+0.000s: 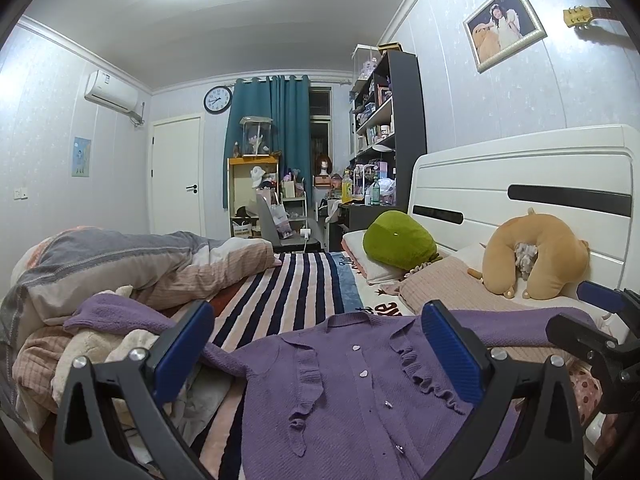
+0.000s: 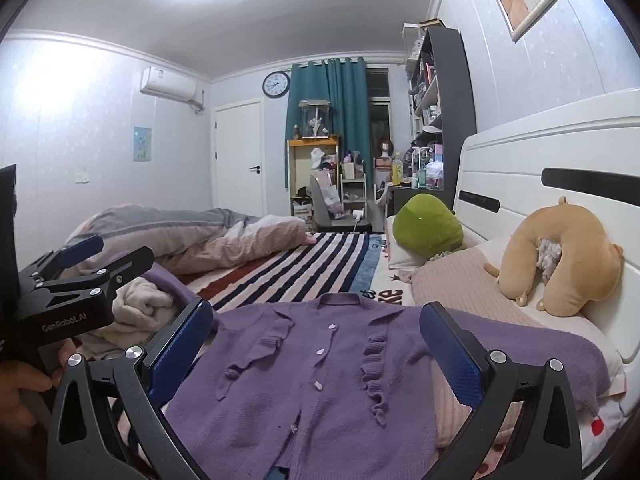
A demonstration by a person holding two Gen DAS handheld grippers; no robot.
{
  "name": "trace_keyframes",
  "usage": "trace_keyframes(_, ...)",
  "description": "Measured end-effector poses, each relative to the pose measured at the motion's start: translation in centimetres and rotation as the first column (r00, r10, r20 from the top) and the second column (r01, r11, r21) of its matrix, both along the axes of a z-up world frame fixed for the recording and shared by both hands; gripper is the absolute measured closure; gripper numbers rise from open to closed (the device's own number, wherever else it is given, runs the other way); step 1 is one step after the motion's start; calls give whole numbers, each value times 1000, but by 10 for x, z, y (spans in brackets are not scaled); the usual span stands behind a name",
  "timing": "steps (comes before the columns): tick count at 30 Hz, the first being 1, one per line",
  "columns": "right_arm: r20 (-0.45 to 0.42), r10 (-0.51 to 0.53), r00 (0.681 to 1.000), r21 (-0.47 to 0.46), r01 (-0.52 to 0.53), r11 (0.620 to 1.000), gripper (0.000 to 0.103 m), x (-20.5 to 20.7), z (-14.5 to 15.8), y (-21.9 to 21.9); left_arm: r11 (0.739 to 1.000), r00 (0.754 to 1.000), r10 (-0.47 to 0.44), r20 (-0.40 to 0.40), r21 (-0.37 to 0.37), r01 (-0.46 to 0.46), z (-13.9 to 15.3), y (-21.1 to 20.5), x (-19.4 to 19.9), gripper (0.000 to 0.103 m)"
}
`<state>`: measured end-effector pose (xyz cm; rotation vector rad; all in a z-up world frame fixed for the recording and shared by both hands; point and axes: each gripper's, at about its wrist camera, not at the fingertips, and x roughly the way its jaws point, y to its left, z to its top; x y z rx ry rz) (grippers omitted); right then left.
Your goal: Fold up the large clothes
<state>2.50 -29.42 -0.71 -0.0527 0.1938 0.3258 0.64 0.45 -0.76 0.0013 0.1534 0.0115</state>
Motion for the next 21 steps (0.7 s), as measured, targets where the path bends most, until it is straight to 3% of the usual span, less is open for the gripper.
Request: trace_keyframes(21, 1, 2, 1000, 1, -2, 1000, 0, 0, -2, 3, 1000, 1000, 14, 1, 11, -14, 2, -1, -1, 1)
